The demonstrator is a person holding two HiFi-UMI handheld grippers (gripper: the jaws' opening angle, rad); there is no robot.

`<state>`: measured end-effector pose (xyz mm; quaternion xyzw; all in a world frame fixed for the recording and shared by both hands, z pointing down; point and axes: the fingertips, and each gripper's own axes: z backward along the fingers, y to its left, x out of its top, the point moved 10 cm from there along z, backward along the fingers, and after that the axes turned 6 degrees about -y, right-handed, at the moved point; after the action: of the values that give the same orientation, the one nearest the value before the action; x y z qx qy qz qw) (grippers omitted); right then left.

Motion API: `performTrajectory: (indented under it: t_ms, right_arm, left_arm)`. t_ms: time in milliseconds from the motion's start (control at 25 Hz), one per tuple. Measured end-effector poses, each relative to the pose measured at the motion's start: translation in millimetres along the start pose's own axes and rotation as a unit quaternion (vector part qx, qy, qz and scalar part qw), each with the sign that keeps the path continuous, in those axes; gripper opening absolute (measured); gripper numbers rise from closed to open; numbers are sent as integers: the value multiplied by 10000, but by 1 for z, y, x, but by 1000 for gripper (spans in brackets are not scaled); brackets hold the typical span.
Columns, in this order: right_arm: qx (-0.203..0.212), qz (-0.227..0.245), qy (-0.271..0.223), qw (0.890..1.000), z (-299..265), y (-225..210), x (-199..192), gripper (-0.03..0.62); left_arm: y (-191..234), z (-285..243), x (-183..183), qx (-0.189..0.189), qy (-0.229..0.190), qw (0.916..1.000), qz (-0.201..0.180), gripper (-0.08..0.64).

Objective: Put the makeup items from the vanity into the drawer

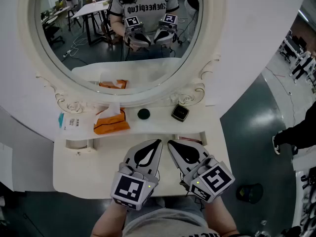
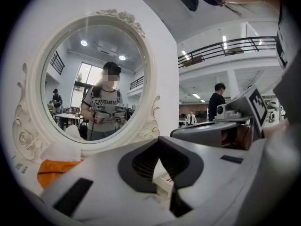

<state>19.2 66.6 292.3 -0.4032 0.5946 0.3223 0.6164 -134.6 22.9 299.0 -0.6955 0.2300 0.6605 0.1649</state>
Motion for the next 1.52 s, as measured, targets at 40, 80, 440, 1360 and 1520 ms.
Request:
performTrajectory:
  t_ms: [40, 80, 440, 1360, 1520]
  right_arm:
    - [3, -1, 3, 10000, 1, 0, 0, 17]
    - [7, -2, 6, 10000, 1, -1, 0, 17]
    - [120, 13, 18, 9999, 1, -7, 0, 17]
    - [204, 3, 520, 9984, 7, -88, -8, 85]
    - [245, 51, 659, 9975, 6, -107, -13, 100]
  left_arm:
    - [0, 0, -1, 6, -19, 10000, -11, 38]
    - [-1, 0, -1, 13, -21, 10000, -10, 38]
    - [-1, -6, -1, 101, -200, 9996, -162, 38]
    - [-21, -54, -7, 385, 35, 9992, 84, 38]
    - [-24, -62, -9, 493, 84, 9985, 200, 38]
